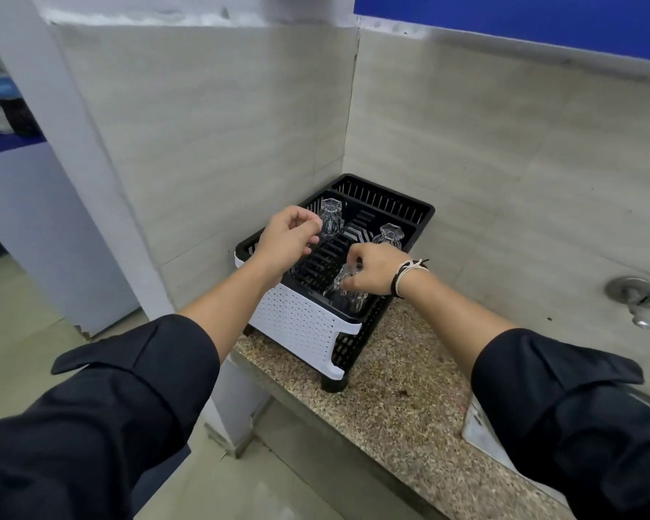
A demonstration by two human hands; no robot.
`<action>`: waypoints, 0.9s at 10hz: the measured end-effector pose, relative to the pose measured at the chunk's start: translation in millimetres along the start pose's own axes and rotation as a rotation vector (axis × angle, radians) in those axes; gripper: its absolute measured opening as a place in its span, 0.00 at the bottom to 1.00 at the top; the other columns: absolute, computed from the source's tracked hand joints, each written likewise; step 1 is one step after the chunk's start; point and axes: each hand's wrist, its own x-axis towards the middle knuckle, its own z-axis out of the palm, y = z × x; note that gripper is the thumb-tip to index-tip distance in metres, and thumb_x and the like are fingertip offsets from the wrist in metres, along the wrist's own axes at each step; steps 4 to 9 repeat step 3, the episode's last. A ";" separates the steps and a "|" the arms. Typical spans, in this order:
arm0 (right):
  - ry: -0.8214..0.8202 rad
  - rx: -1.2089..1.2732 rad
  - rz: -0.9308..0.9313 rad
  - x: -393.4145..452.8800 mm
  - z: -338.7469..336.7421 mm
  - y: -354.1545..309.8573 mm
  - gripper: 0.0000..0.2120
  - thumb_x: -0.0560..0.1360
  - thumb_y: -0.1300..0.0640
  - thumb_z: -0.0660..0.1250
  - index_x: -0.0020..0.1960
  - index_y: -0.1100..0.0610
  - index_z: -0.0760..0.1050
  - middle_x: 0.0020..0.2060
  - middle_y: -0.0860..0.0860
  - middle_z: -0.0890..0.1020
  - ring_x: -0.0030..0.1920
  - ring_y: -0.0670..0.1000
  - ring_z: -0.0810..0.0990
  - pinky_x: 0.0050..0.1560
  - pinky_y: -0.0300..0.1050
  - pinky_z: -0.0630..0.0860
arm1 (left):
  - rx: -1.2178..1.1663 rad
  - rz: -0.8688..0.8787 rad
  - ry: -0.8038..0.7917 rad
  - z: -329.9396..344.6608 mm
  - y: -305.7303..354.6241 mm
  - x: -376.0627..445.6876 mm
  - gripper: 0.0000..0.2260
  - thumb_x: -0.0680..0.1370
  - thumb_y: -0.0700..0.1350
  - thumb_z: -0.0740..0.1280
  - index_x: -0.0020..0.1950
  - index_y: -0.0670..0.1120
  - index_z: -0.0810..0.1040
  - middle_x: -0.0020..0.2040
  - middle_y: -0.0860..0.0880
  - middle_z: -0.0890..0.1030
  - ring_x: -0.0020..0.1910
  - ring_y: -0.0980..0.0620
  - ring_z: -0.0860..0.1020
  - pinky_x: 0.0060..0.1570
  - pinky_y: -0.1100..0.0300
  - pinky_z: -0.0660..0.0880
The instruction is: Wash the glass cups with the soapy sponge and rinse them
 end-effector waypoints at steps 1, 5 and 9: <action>-0.050 -0.070 -0.033 1.2 11.8 -1.1 0.21 0.70 0.39 0.70 0.58 0.47 0.74 0.38 0.44 0.74 0.47 0.52 0.77 0.41 0.45 0.71 | 0.013 -0.006 0.018 0.8 -7.3 -1.4 0.02 0.81 0.43 0.68 0.50 0.48 0.81 0.48 0.50 0.83 0.44 0.56 0.81 0.43 0.61 0.78; -0.114 -0.138 -0.053 1.7 20.1 -0.4 0.35 0.70 0.33 0.61 0.75 0.41 0.65 0.62 0.51 0.80 0.63 0.57 0.77 0.58 0.50 0.76 | -0.010 -0.019 0.063 3.1 -10.0 -5.3 0.03 0.80 0.42 0.67 0.49 0.48 0.81 0.47 0.50 0.83 0.43 0.57 0.80 0.42 0.62 0.77; -0.114 -0.138 -0.053 1.7 20.1 -0.4 0.35 0.70 0.33 0.61 0.75 0.41 0.65 0.62 0.51 0.80 0.63 0.57 0.77 0.58 0.50 0.76 | -0.010 -0.019 0.063 3.1 -10.0 -5.3 0.03 0.80 0.42 0.67 0.49 0.48 0.81 0.47 0.50 0.83 0.43 0.57 0.80 0.42 0.62 0.77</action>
